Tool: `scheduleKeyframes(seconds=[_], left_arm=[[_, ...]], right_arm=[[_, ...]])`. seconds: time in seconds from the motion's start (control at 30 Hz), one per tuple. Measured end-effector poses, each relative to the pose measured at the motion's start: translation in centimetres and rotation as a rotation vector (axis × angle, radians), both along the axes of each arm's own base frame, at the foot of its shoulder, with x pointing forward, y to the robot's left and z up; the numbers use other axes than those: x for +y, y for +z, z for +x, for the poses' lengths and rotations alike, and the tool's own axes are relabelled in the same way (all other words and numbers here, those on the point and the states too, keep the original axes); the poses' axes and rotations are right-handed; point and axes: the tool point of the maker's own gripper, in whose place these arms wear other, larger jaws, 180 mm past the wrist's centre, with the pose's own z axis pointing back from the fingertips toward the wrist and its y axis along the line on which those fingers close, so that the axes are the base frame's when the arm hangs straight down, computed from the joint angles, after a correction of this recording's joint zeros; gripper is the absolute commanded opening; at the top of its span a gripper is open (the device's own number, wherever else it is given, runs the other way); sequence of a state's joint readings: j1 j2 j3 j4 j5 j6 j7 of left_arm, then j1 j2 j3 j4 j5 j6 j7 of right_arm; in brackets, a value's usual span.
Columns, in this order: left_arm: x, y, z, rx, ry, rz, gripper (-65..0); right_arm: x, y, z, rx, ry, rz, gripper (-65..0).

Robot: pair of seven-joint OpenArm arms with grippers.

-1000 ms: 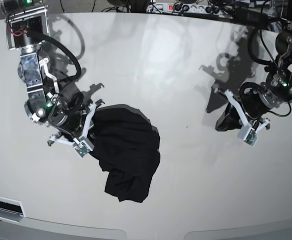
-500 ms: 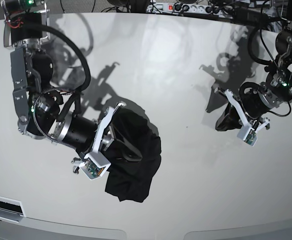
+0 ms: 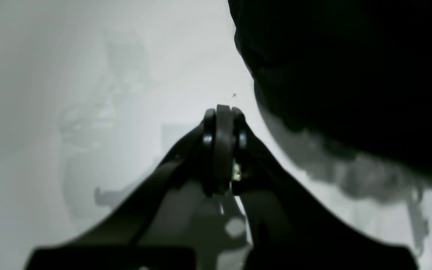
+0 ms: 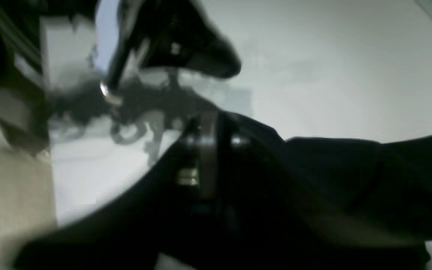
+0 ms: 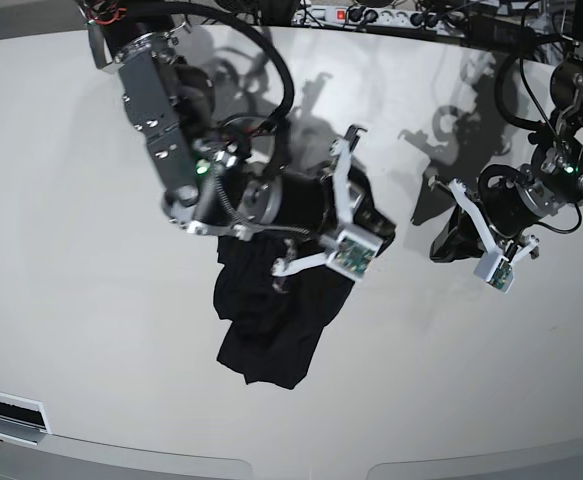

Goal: Layout the t-shirt on the table in an organized manner, then fold the t-shirt properly
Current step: 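Grasp the black t-shirt with the right gripper and lift it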

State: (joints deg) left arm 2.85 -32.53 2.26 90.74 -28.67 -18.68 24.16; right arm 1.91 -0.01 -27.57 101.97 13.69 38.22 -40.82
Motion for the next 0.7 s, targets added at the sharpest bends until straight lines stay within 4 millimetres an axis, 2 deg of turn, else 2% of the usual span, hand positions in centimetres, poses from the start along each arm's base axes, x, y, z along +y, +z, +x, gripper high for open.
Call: scheduleKeyframes(seconds=[0.03, 0.07, 0.1, 0.17, 0.3, 0.37, 0.47, 0.57, 0.7], left_arm=[[0.0, 0.0, 0.0, 0.001, 0.000, 0.000, -65.0], [0.0, 0.0, 0.0, 0.001, 0.000, 0.001, -65.0], [0.1, -0.1, 0.0, -0.001, -0.002, 0.010, -65.0], [0.2, -0.2, 0.0, -0.005, -0.005, 0.031, -65.0], [0.3, -0.2, 0.0, -0.006, -0.006, 0.036, -65.0], [0.3, -0.2, 0.0, -0.007, -0.006, 0.035, -65.0], [0.3, -0.2, 0.0, -0.007, -0.006, 0.036, -65.0], [0.5, -0.2, 0.2, -0.009, 0.009, 0.037, -65.0], [1.6, -0.1, 0.8, -0.016, 0.083, 0.048, -65.0]], right_arm=[[0.2, -0.4, 0.0, -0.014, -0.011, -0.034, -30.2], [0.2, -0.6, 0.3, -0.026, -0.034, -0.062, -25.1], [0.0, -0.8, 0.7, -0.041, -0.058, -0.086, -22.9], [-0.4, -0.6, 1.7, -0.062, -0.097, -0.116, -22.8], [-0.8, 1.9, 3.1, -0.131, -0.139, -0.099, -22.8], [-2.0, 2.6, 4.3, -0.161, -0.226, -0.103, -22.8], [-4.3, 2.6, 6.1, -0.139, -0.342, -0.106, -23.1], [-5.9, 2.5, 7.3, -0.042, -0.437, -0.019, -23.1], [-7.6, 1.3, 10.2, 0.066, -0.513, 0.023, -23.1]])
